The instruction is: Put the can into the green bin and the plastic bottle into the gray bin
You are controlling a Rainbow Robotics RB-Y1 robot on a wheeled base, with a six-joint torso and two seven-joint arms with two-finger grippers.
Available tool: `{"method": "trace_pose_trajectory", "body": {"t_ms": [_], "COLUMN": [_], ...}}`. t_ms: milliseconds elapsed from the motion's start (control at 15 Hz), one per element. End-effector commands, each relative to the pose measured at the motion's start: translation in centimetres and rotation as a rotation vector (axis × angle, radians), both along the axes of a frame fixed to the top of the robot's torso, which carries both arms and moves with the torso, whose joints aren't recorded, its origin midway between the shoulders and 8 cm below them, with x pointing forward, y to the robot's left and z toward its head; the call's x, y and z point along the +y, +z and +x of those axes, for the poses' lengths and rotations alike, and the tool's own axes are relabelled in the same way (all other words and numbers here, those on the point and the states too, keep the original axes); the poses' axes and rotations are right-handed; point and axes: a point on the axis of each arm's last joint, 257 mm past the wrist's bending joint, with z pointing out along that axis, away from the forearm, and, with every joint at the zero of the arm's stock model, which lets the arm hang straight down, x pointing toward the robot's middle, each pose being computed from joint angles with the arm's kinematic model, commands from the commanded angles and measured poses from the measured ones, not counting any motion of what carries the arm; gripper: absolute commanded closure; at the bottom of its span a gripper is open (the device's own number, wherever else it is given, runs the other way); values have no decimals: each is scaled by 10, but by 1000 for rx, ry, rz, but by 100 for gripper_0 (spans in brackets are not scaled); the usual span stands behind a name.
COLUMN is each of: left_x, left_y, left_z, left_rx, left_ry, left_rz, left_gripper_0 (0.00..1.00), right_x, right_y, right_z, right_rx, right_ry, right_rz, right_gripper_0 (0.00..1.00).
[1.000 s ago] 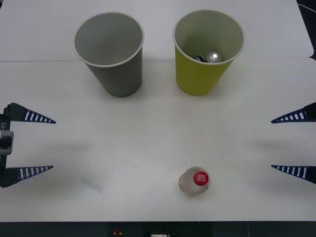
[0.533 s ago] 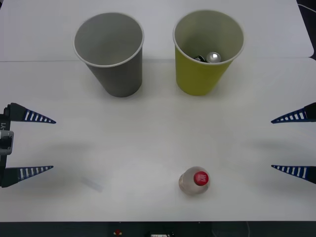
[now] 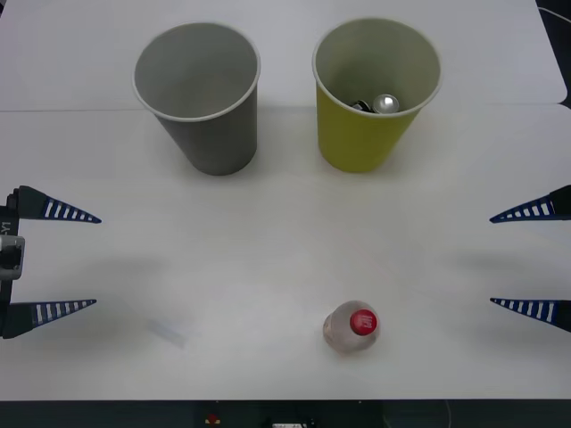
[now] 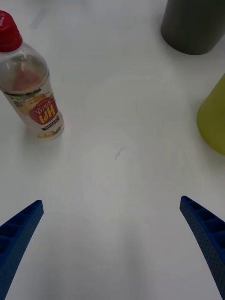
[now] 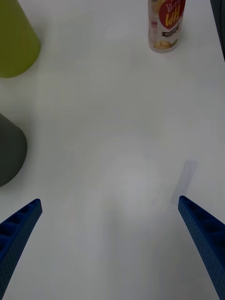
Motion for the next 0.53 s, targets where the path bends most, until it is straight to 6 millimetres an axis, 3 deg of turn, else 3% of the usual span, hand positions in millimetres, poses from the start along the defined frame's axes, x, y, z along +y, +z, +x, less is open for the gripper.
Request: {"method": "trace_pose_trajectory", "body": {"t_ms": [67, 533], "left_x": [0, 0], "left_y": [0, 0], "left_z": [0, 0], "left_rx": [0, 0], "left_ry": [0, 0], "left_rz": [0, 0], "left_gripper_0": [0, 0], "right_x": [0, 0], "right_y": [0, 0], "right_z": [0, 0], "right_rx": [0, 0], "right_ry": [0, 0], "right_rz": [0, 0], "right_gripper_0": [0, 0]}}
